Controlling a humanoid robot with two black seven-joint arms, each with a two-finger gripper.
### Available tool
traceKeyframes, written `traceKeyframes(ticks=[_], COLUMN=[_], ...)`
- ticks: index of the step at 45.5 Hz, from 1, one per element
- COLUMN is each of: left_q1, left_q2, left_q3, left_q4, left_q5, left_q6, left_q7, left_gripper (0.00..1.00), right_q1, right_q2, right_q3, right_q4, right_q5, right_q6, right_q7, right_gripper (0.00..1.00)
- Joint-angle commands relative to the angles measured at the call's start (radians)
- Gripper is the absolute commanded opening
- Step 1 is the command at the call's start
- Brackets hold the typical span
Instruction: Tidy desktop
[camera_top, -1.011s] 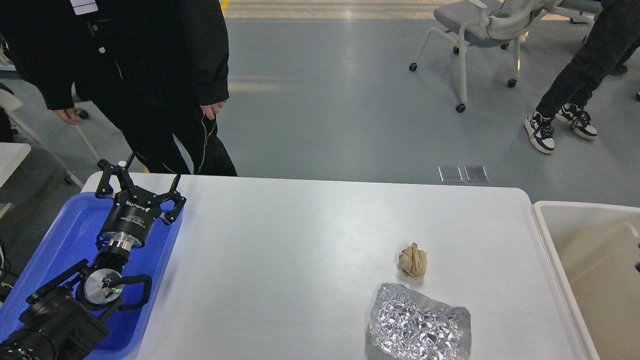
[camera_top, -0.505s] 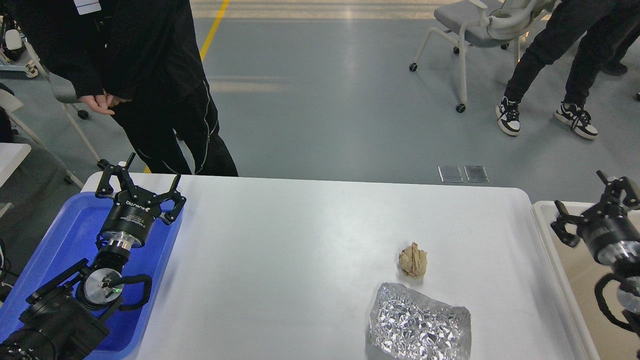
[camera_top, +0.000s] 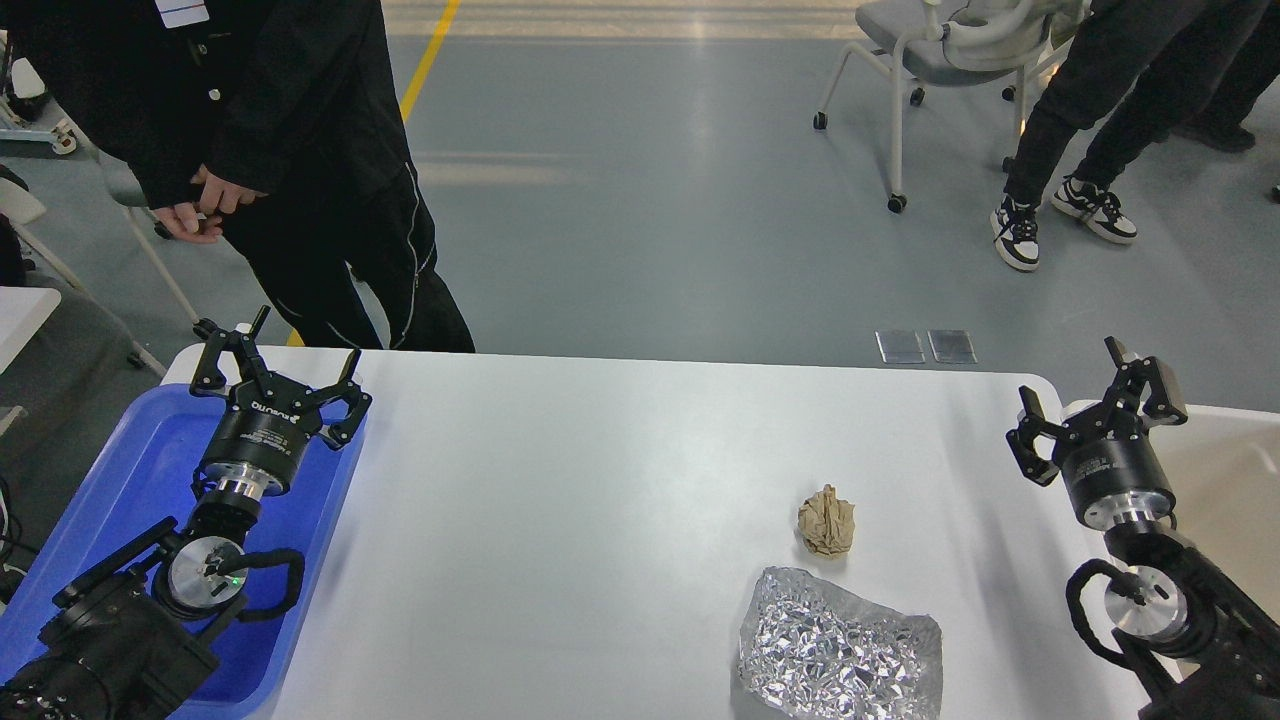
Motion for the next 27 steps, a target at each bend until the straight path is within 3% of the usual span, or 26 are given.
traceKeyframes(ticks=[1, 27], left_q1=[0.000, 0.000], left_q2=[0.000, 0.000], left_q3=[0.000, 0.000], left_q4=[0.001, 0.000], left_q5=[0.000, 0.000], left_q6=[0.000, 0.000], left_q7=[0.000, 0.000], left_gripper=[1.00, 1.00], right_q1=[-0.007, 0.001], right_q2=[0.060, 0.060], right_q3=[0.018, -0.006], right_q4=[0.006, 0.003], right_q5=[-0.068, -0.069], right_q6=[-0.019, -0.031], right_q7=[0.036, 0.036], right_gripper=[1.00, 1.00])
